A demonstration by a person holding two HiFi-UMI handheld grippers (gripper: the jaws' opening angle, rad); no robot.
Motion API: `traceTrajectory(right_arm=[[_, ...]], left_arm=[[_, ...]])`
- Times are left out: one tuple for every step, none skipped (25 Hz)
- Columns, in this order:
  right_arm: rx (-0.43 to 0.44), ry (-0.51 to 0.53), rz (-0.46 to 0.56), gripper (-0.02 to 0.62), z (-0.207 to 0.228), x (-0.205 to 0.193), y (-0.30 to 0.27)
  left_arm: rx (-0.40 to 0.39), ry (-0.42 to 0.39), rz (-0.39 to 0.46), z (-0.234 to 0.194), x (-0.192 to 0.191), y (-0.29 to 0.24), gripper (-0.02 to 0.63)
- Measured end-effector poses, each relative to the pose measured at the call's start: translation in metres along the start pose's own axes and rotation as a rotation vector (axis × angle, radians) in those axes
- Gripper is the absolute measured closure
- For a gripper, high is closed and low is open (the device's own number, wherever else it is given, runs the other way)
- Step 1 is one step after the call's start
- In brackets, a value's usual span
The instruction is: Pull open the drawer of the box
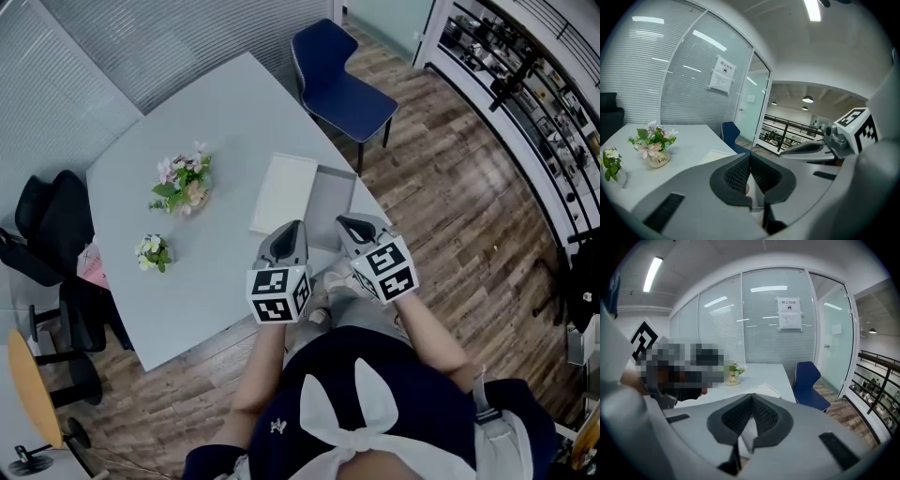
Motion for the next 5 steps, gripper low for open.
traceTrajectory(right_arm=[[0.000,0.000,-0.005,0.594,0.0004,-0.0012,-0.0004],[0.000,0.000,-0.009,0.594,0.0009,-0.0025,-0.0005],[0.000,-0.001,-0.013,0.594,0.0013,-0.0036,-0.0002],[0.000,-0.002,-0.015,0.594,0.0017,-0.0044,0.0002],[0.000,-0.002,-0.017,0.594,0.0021,-0.0051,0.0008]], left_arm=[[0.001,-0.002,0.000,0.0006,0.0000,-0.0002,0.583],[0.002,-0.003,-0.001,0.0013,0.0000,-0.0003,0.583],[0.002,-0.004,-0.001,0.0021,-0.0001,-0.0004,0.583],[0.002,-0.006,-0.002,0.0031,-0.0002,-0.0005,0.583],[0.003,-0.008,-0.002,0.0040,-0.0003,-0.0005,0.583]])
Point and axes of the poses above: the fingertips, and each gripper's own axes: y backward along the fingers, z to its right, x out of its top, the point moved 5 cm from there along y, backward along the fingers, and after that the axes turned 4 degrees about x, right-handed, at the moved point
